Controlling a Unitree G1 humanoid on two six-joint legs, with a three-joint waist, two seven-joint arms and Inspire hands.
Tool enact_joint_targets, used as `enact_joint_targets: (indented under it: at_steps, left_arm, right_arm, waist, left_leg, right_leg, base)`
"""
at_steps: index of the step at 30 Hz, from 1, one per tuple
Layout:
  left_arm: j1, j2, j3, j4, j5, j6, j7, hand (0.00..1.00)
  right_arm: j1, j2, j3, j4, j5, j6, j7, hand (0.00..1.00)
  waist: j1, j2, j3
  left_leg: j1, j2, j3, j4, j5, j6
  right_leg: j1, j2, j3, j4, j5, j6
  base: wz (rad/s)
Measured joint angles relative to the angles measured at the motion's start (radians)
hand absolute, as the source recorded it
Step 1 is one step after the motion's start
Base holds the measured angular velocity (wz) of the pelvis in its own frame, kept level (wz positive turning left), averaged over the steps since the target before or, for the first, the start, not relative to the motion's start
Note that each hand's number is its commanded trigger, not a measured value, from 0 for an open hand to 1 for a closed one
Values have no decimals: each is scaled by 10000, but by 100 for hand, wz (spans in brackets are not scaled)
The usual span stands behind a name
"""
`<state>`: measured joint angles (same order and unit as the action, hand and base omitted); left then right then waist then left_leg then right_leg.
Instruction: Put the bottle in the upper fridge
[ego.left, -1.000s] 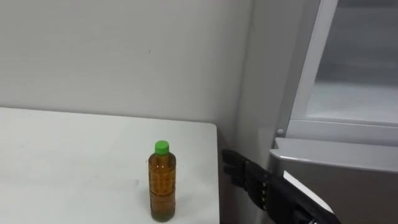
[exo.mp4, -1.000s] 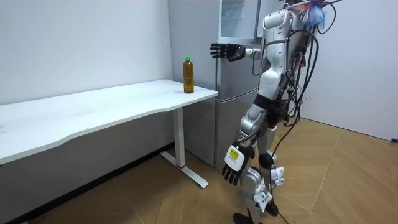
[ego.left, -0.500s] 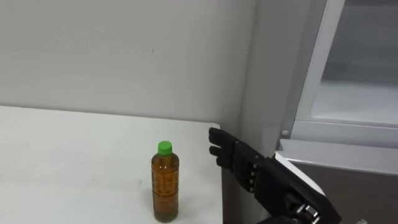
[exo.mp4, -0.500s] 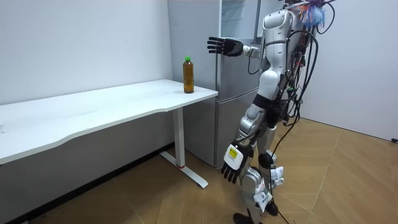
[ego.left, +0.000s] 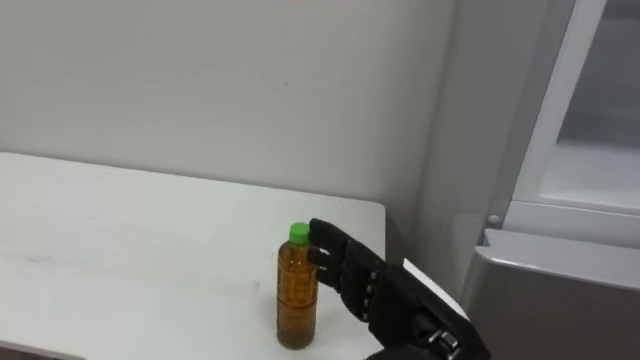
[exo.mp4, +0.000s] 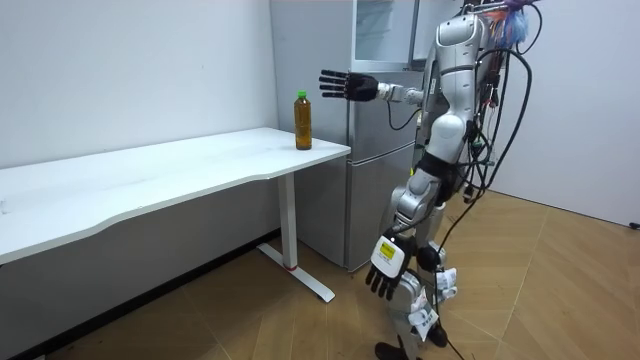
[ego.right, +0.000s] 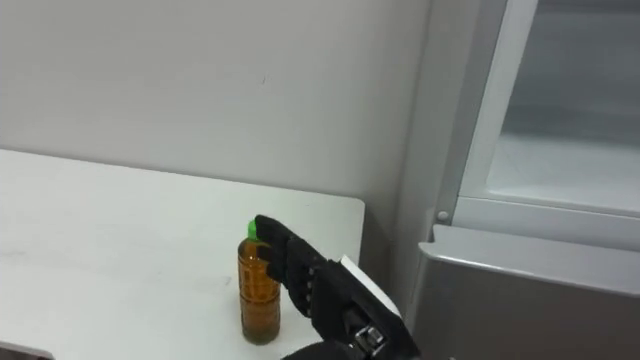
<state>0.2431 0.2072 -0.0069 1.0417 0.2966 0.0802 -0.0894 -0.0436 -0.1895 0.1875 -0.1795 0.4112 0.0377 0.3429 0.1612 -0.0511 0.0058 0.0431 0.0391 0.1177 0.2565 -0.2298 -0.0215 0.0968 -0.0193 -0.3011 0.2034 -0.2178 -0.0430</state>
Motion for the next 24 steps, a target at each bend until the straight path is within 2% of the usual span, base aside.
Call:
enact_joint_targets:
  at_steps: [4, 6, 10, 14, 18, 24]
  left_arm:
    - [-15, -3, -39, -25, -9, 13, 1, 0]
    - [-26, -30, -70, -114, 3, 24, 1, 0]
    - [87, -187, -51, -303, 23, 57, 1, 0]
    - [215, -261, -54, -384, 31, 59, 2, 0]
    - [267, -299, -52, -389, 180, 52, 8, 0]
    - [366, -342, -46, -384, 477, 36, 8, 0]
  right_arm:
    - [-181, -22, 264, 990, 213, -62, -897, 0]
    - [-193, 17, 321, 1687, 220, -129, -1530, 0]
    - [-210, 30, 319, 2287, 206, -138, -2411, 0]
    - [-566, 31, 395, 2762, 217, -173, -3158, 0]
    - [-778, 30, 482, 2897, 222, -388, -3708, 0]
    - [-840, 7, 486, 2897, 161, -639, -4447, 0]
  waist:
    - [20, 27, 15]
    - [51, 88, 53]
    - [189, 205, 114]
    - [202, 234, 104]
    - [211, 241, 94]
    - [304, 401, 22]
  left_leg:
    - [-46, -18, -99, 8, 0, 0]
    - [-51, -64, -254, 7, 0, 0]
    - [-75, -131, -420, 5, 15, 24]
    - [-177, -174, -567, 1, 30, 45]
    - [-225, -193, -734, 2, 30, 45]
    - [-208, -203, -771, -4, 30, 45]
  right_leg:
    - [69, -5, -88, -59, -2, 2]
    - [178, -24, -269, -170, -1, 10]
    - [156, -52, -322, -174, -26, 48]
    - [83, -83, -407, -168, -33, 63]
    - [99, -96, -585, -166, -33, 67]
    - [177, -110, -618, -144, -28, 75]
  base:
    - [9]
    - [21]
    - [12]
    - [7]
    - [11]
    - [1]
